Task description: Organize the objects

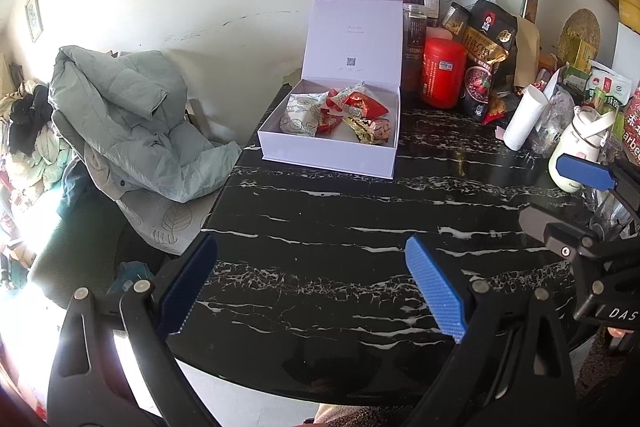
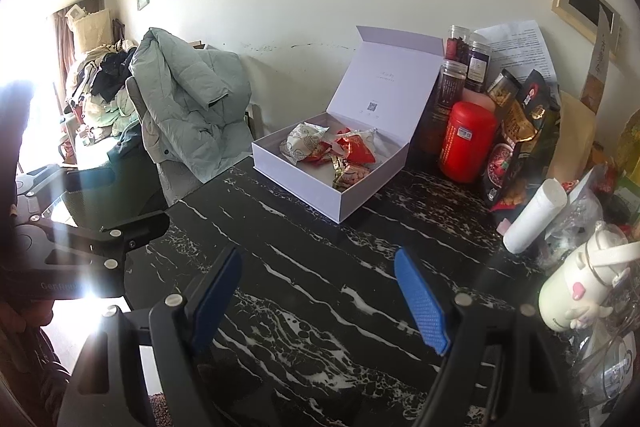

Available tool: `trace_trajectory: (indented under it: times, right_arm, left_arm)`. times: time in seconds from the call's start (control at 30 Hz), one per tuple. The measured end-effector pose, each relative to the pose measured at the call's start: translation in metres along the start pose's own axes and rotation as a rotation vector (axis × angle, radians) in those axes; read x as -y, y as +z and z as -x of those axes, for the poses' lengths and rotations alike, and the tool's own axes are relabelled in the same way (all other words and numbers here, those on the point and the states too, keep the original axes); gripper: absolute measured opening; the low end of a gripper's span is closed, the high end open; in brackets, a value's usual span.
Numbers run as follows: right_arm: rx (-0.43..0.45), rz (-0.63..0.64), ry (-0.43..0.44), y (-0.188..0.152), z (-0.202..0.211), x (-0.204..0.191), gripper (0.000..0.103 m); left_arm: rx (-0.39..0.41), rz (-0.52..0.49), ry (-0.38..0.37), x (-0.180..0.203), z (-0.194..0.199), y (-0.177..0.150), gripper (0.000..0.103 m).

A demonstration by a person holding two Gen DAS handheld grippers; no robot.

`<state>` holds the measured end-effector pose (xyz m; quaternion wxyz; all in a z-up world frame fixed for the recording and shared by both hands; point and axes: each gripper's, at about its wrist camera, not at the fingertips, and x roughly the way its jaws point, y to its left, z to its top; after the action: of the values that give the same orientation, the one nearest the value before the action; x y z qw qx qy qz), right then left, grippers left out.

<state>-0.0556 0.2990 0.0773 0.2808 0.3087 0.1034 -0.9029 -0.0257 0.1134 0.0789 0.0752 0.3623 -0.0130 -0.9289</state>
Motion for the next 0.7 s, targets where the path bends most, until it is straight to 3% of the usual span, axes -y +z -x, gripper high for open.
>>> trace_trajectory:
  times: [0.7]
  right_arm:
    - [-0.015, 0.025, 0.014, -0.0027, -0.0049, -0.0091, 0.08]
  left_arm:
    - [-0.029, 0.005, -0.018, -0.0023, -0.0032, -0.0082, 0.095]
